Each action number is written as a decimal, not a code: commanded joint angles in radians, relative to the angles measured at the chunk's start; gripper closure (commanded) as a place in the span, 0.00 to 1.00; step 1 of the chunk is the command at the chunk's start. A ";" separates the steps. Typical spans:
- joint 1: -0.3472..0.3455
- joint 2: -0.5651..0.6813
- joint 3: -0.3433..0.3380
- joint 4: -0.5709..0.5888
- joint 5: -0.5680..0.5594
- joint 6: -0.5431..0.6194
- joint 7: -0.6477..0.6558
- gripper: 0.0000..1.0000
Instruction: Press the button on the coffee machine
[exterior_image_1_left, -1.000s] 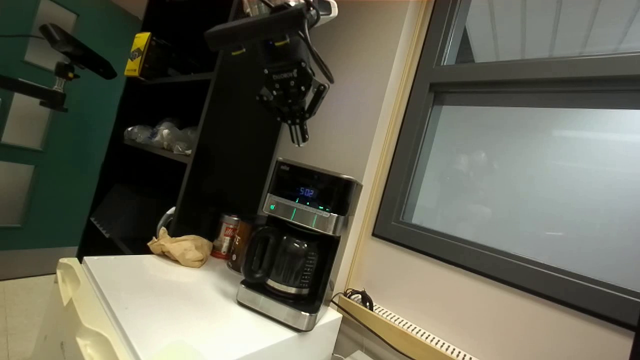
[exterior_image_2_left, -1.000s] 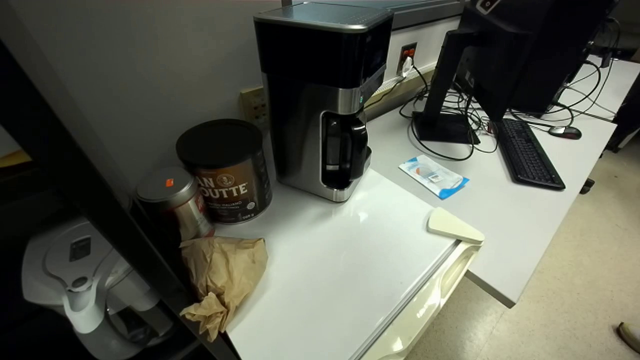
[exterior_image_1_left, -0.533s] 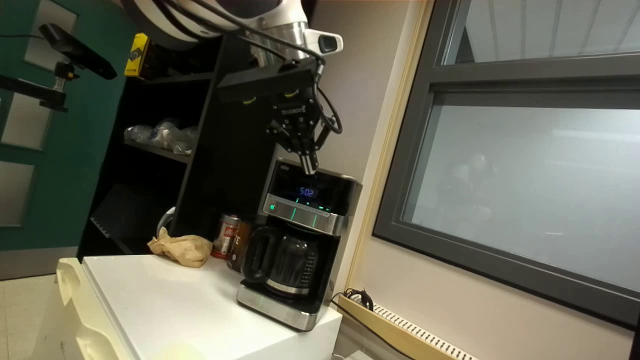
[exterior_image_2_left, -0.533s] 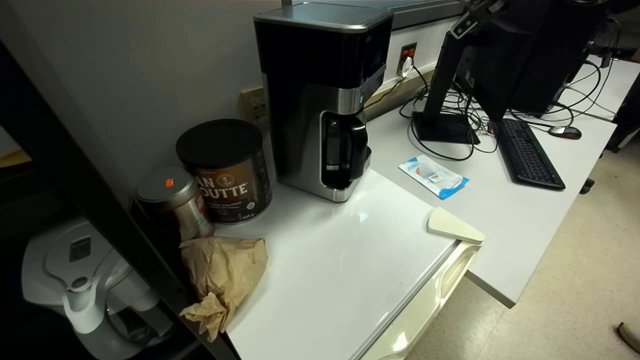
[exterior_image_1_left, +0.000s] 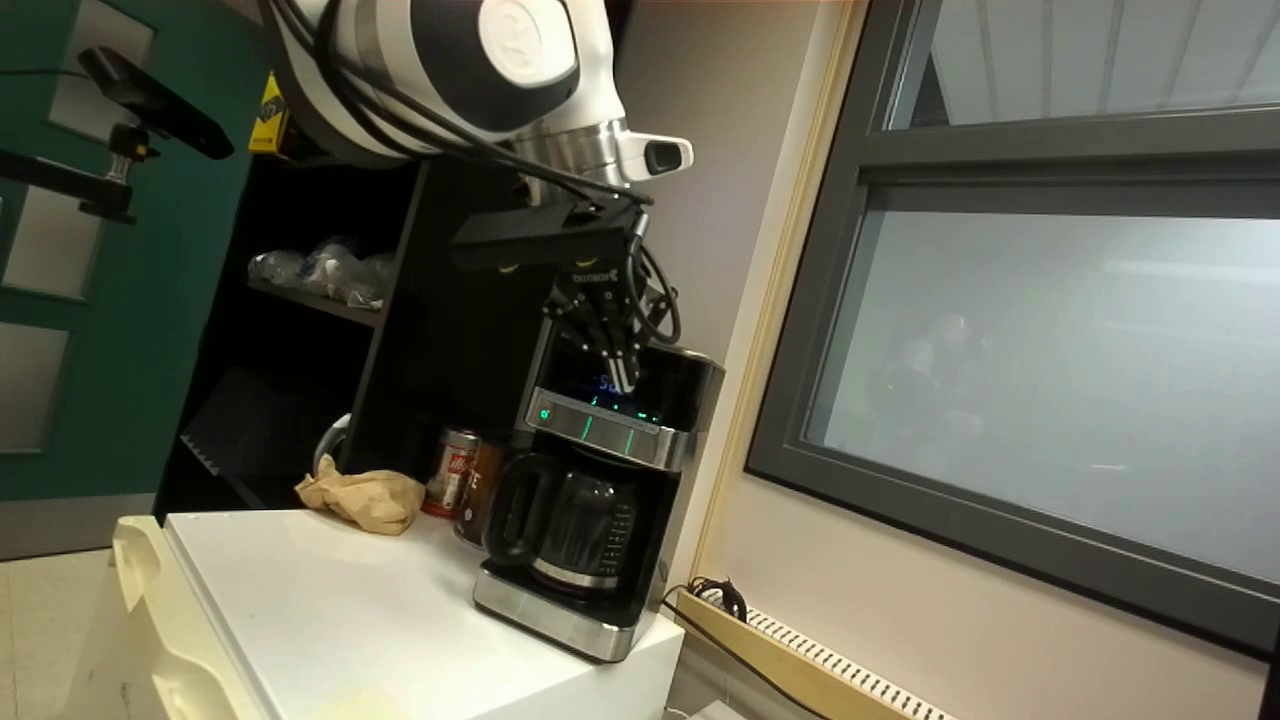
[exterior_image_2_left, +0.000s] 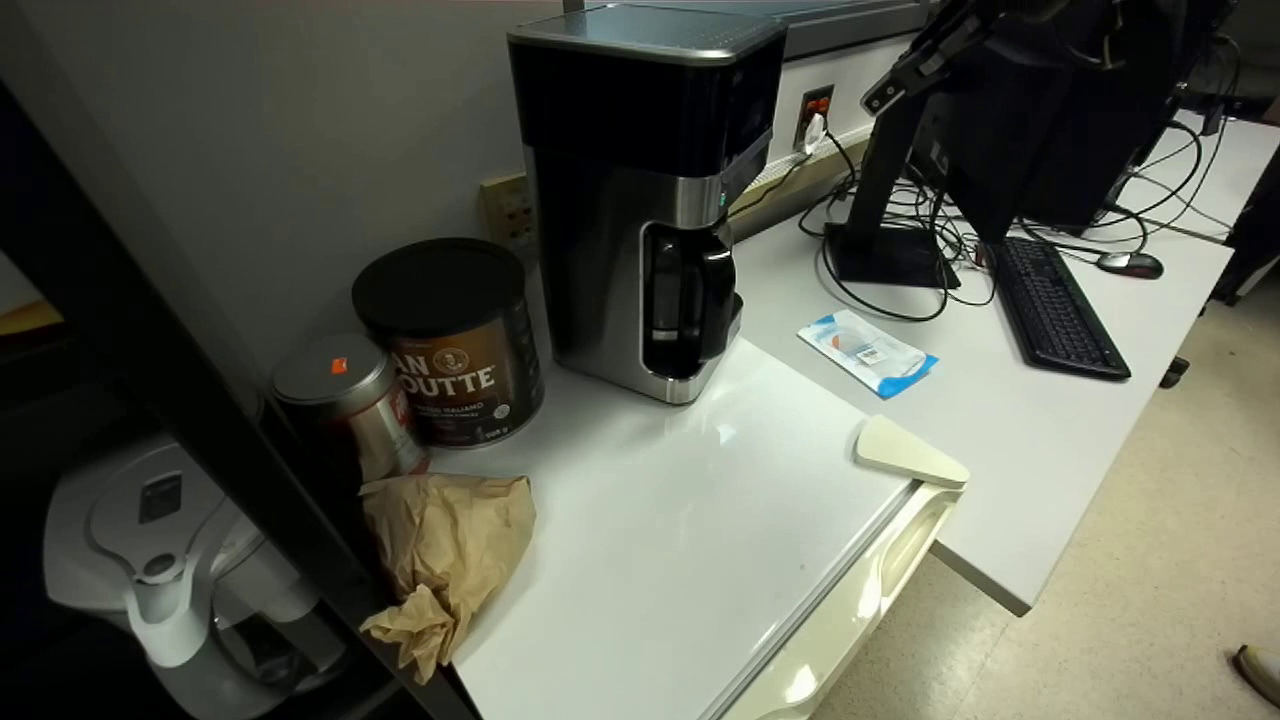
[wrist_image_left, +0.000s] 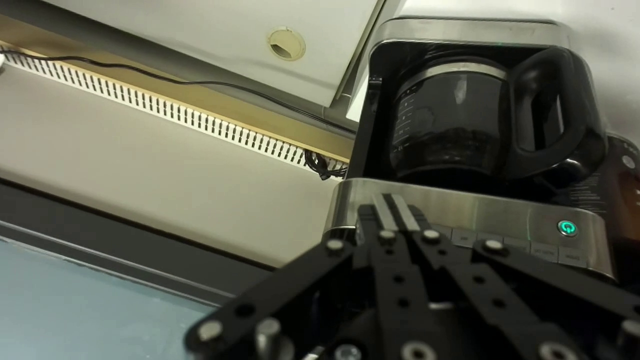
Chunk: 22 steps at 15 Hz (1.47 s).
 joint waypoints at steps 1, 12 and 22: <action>-0.008 0.084 0.021 0.104 0.040 0.001 0.015 0.99; -0.018 0.234 0.055 0.282 0.102 -0.024 0.035 1.00; -0.040 0.319 0.097 0.404 0.113 -0.056 0.028 1.00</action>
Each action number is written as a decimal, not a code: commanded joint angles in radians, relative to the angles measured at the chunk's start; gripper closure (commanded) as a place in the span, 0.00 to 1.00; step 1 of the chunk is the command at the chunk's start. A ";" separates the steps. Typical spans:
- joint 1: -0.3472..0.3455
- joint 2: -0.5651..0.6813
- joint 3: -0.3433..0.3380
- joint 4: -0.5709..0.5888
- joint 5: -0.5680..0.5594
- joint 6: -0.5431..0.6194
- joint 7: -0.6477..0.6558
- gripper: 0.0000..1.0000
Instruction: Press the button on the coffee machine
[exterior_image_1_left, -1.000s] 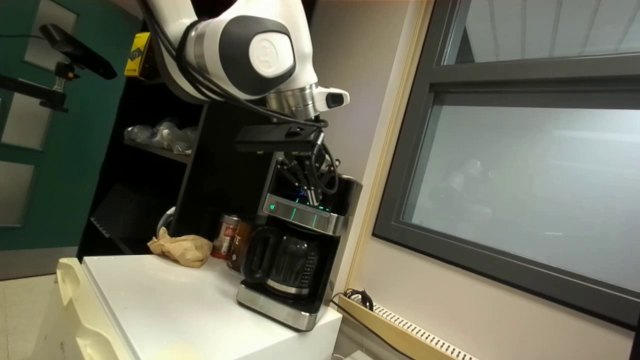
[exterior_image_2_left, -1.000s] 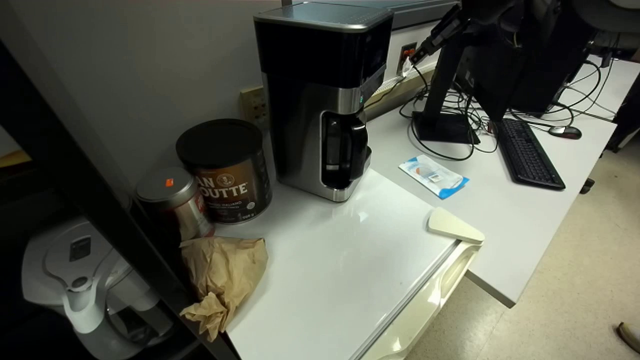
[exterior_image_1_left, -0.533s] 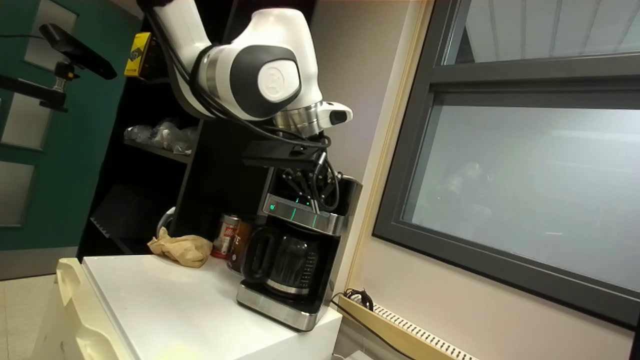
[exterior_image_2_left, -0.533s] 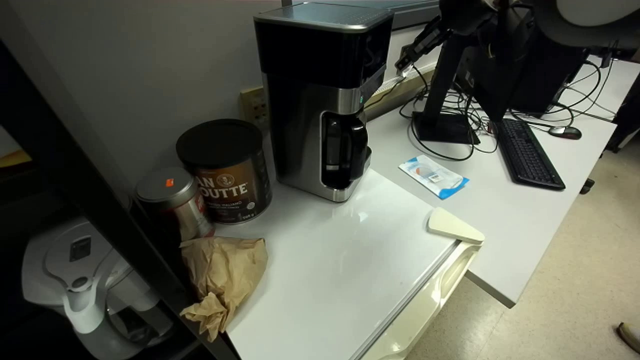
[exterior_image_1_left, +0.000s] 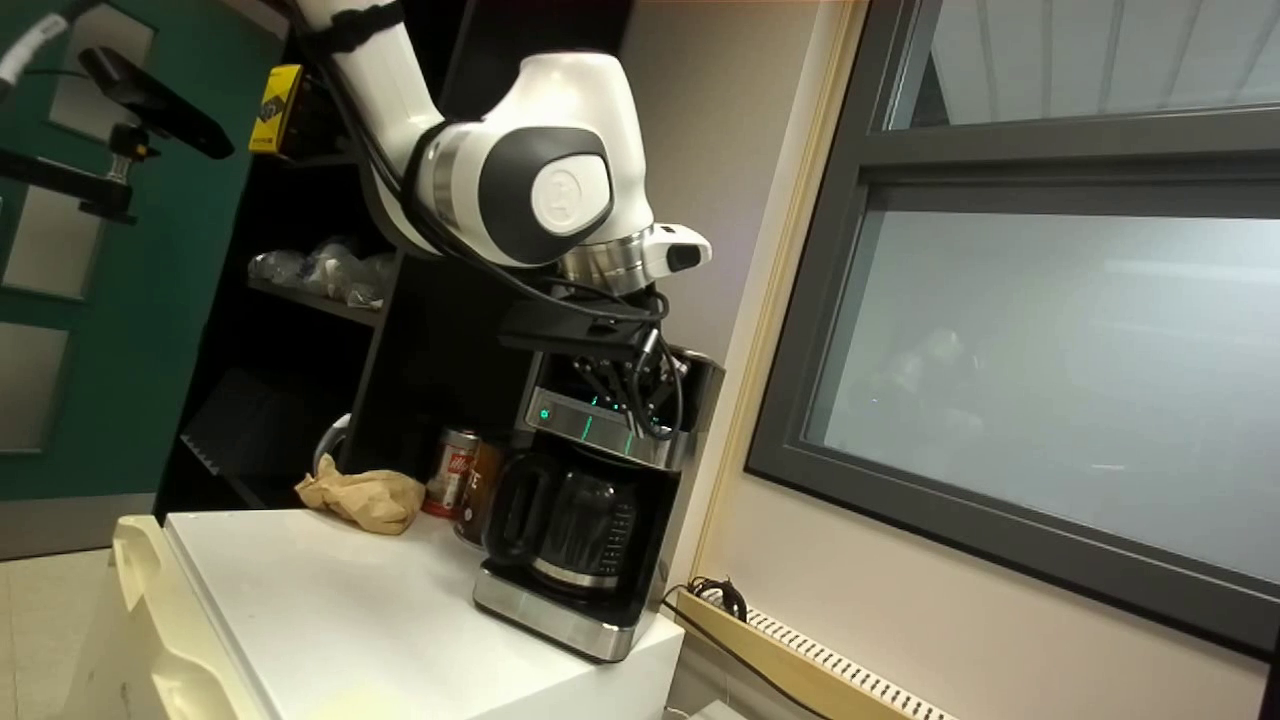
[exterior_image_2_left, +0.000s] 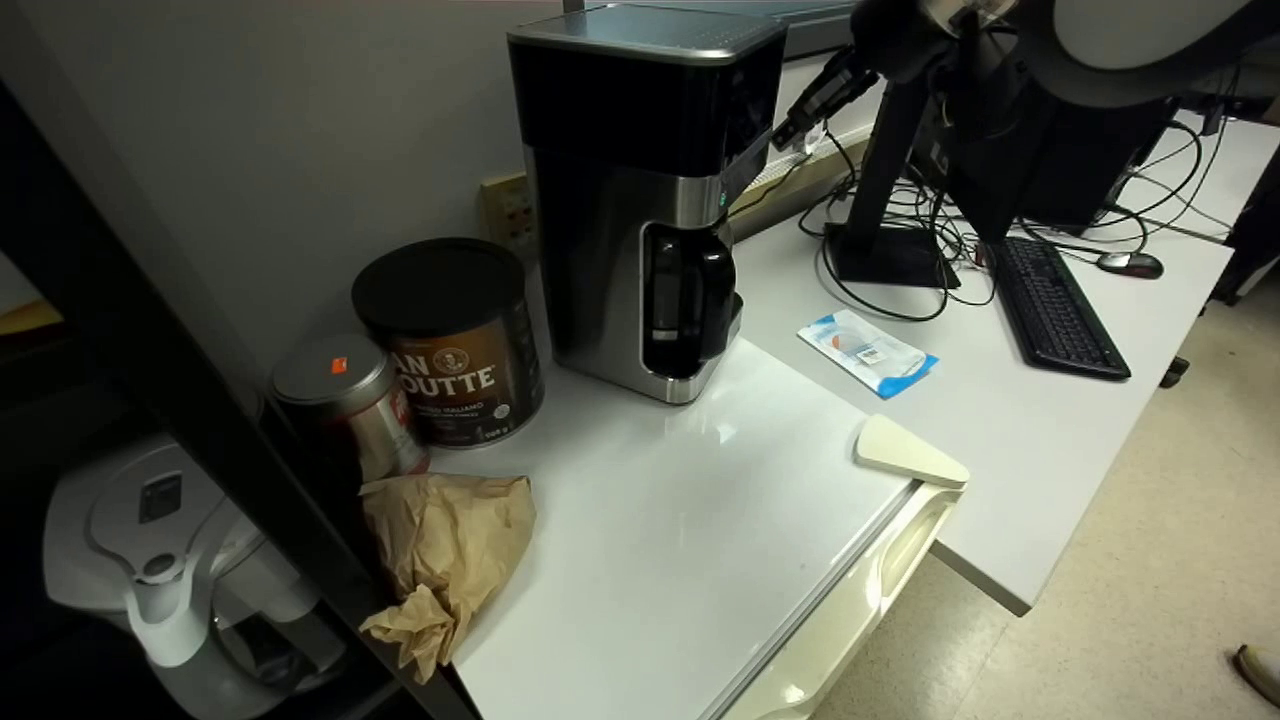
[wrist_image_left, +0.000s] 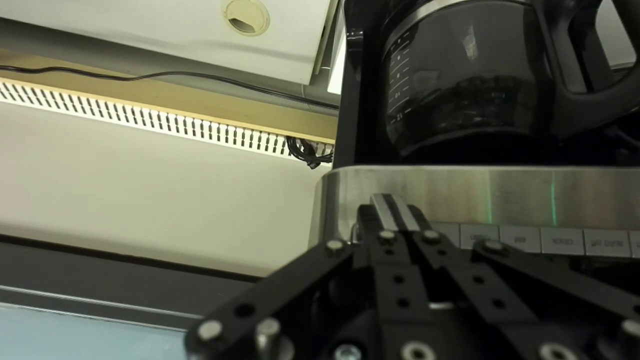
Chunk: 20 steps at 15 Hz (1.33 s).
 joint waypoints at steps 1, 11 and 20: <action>-0.013 0.044 0.030 0.084 0.023 -0.038 -0.008 1.00; -0.028 0.041 0.057 0.109 0.045 -0.110 -0.021 1.00; -0.130 -0.153 0.208 -0.112 0.098 -0.135 -0.156 1.00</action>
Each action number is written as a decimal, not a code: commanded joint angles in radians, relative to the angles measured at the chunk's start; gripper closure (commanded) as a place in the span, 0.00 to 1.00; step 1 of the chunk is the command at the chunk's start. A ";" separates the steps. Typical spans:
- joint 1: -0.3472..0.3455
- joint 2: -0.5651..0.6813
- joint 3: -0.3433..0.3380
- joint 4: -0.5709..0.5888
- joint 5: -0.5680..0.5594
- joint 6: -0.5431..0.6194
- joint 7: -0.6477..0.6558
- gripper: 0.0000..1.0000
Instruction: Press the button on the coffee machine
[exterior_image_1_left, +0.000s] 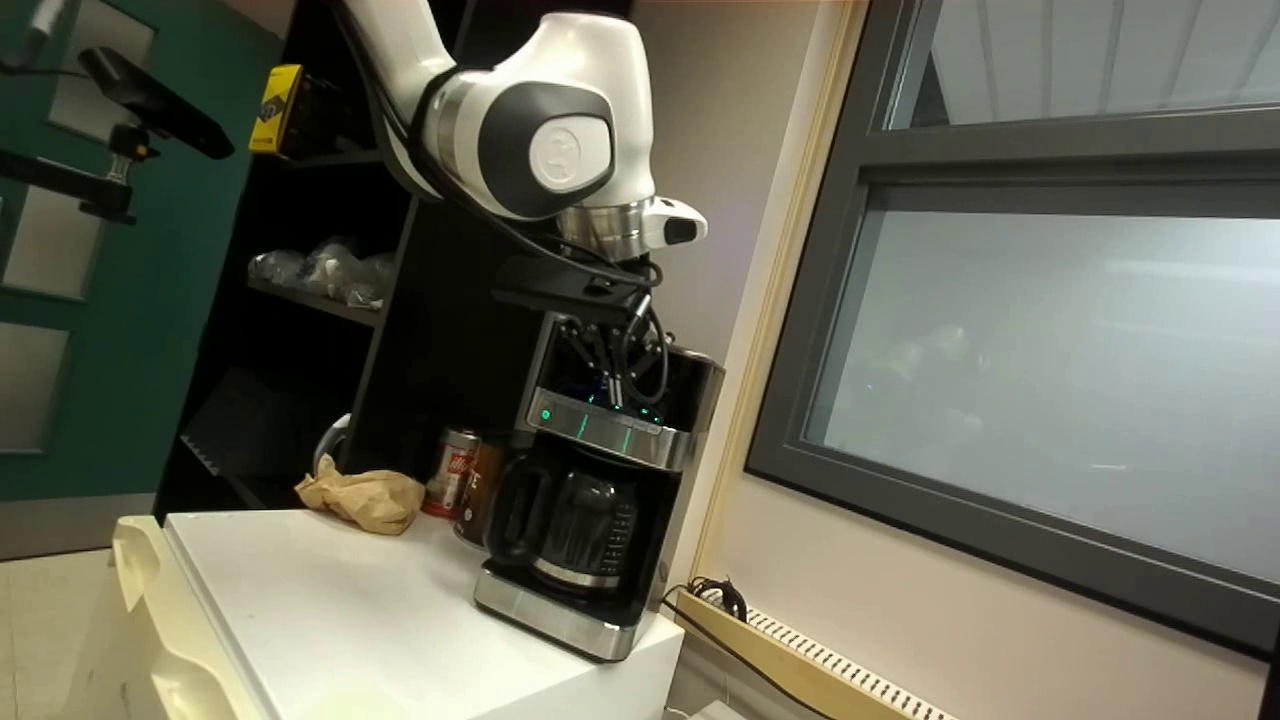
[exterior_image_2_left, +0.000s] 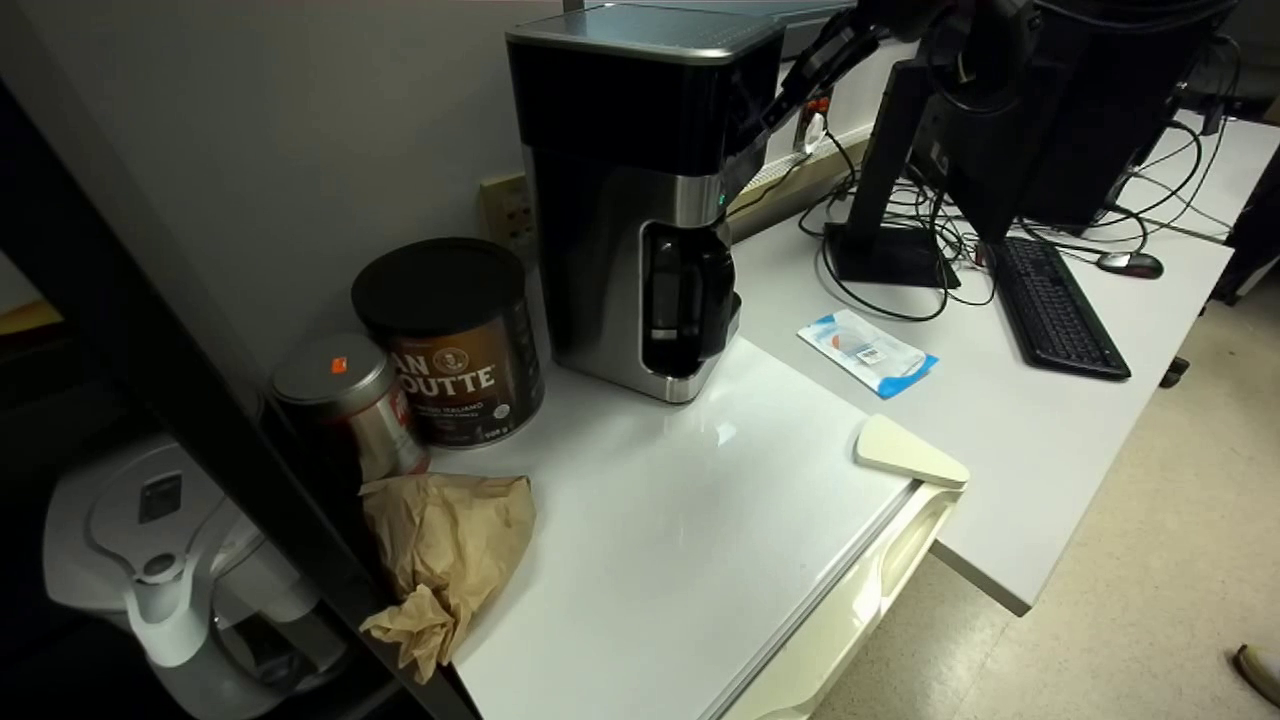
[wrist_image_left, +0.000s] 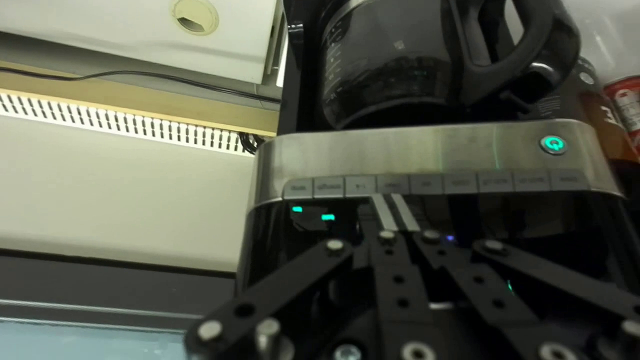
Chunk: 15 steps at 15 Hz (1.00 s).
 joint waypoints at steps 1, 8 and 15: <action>-0.042 -0.118 0.063 -0.126 0.050 -0.030 -0.080 1.00; -0.061 -0.236 0.082 -0.242 0.099 -0.083 -0.159 1.00; -0.105 -0.347 0.111 -0.357 0.194 -0.104 -0.303 1.00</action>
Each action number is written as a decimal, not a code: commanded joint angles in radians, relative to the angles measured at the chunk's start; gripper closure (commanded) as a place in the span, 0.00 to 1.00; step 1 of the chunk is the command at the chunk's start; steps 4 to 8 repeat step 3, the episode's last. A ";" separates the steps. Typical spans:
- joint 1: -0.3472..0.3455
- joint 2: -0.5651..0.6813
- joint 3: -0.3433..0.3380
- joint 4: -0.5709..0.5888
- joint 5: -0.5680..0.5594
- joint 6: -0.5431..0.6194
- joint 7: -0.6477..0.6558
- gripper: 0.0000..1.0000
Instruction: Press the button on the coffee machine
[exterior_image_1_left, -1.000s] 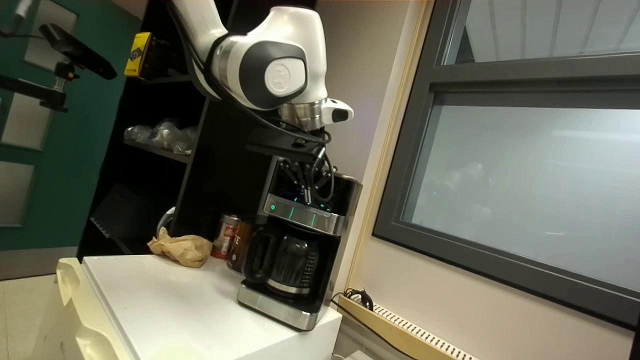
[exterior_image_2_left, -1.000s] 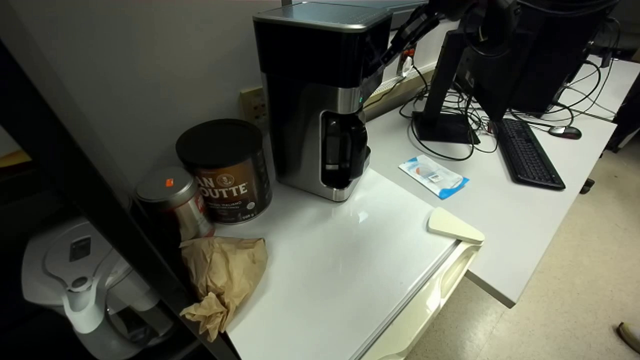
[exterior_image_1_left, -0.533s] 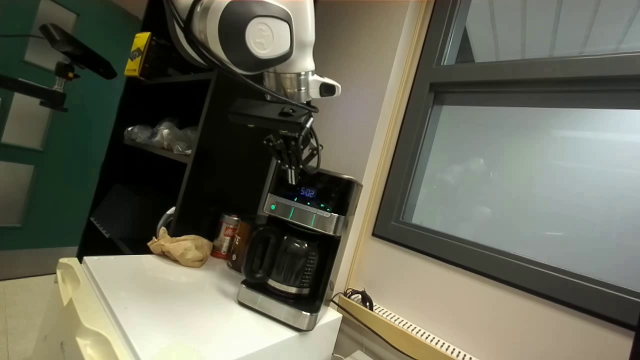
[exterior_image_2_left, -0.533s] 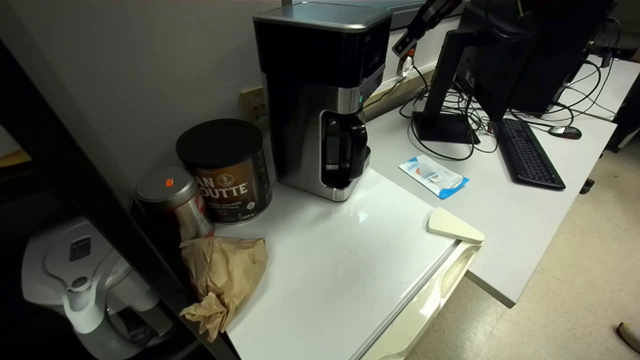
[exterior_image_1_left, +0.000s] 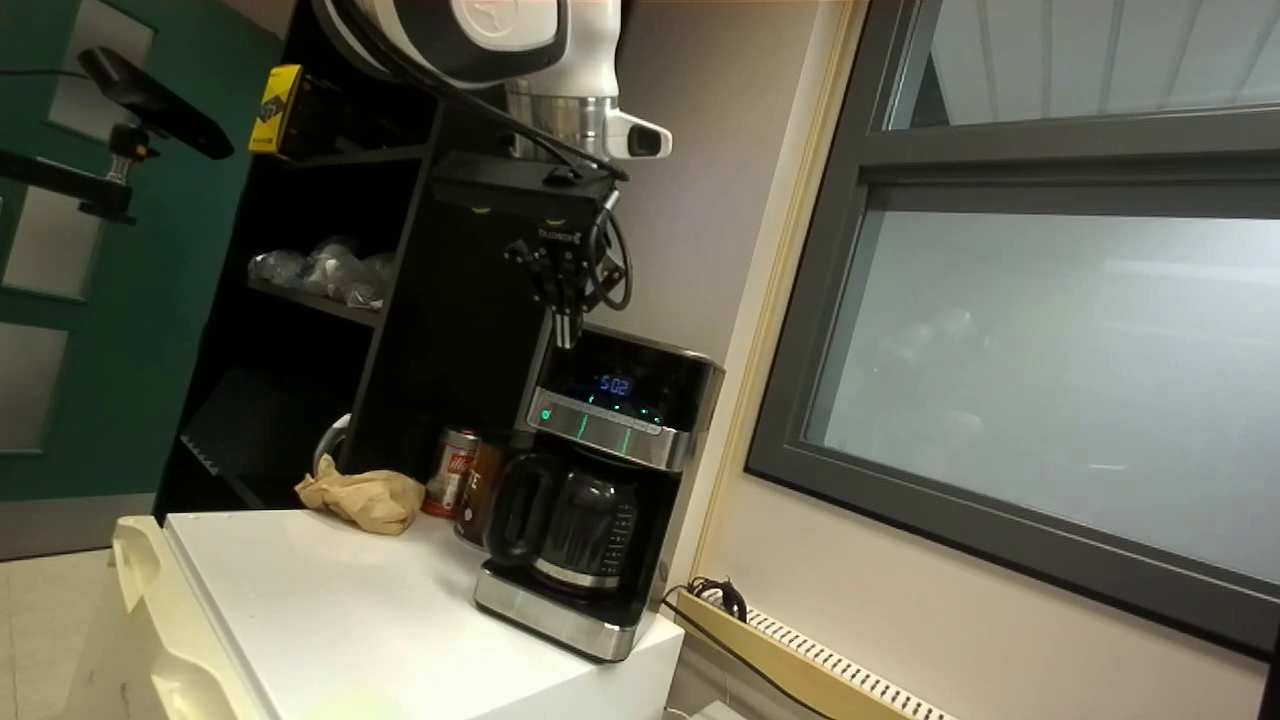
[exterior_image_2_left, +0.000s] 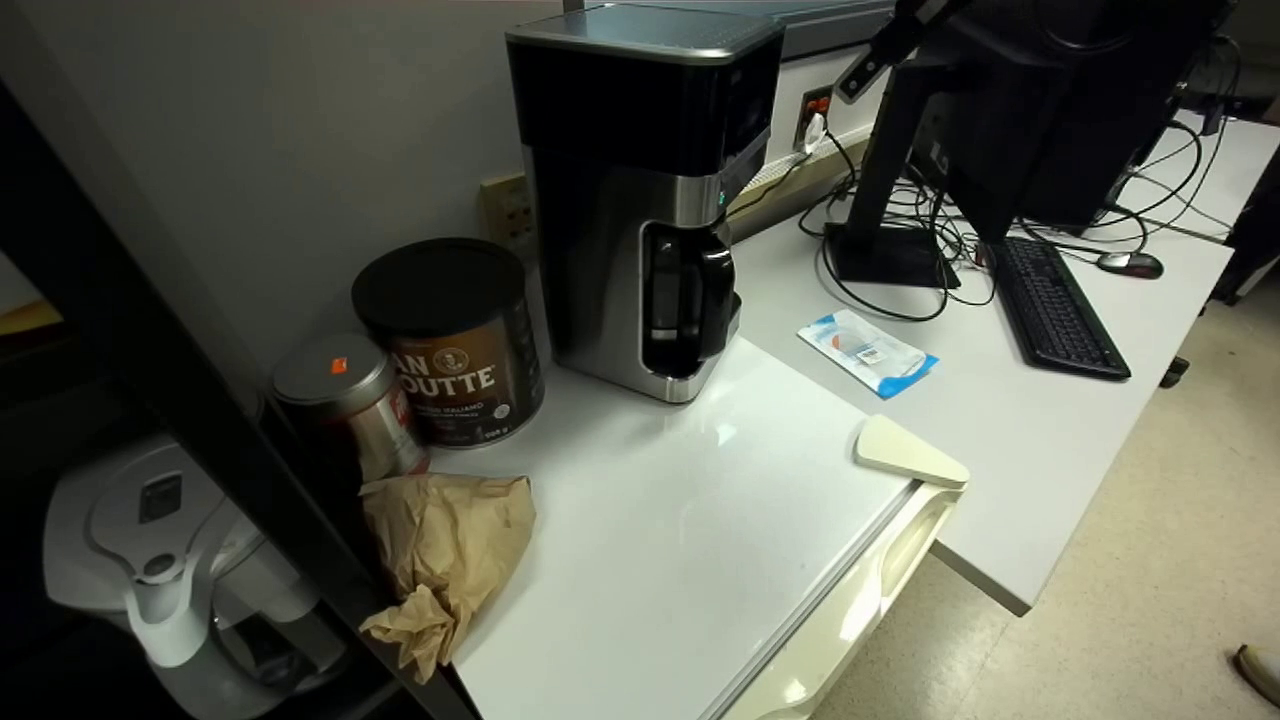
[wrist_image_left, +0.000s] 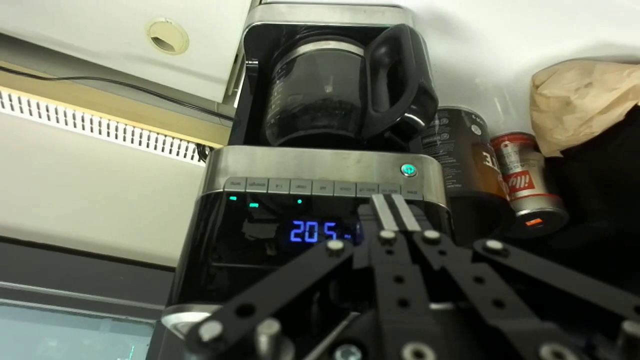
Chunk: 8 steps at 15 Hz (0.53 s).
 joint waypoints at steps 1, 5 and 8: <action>-0.057 -0.085 0.047 -0.091 0.054 -0.020 -0.095 1.00; -0.078 -0.107 0.060 -0.116 0.068 -0.015 -0.131 1.00; -0.078 -0.107 0.060 -0.116 0.068 -0.015 -0.131 1.00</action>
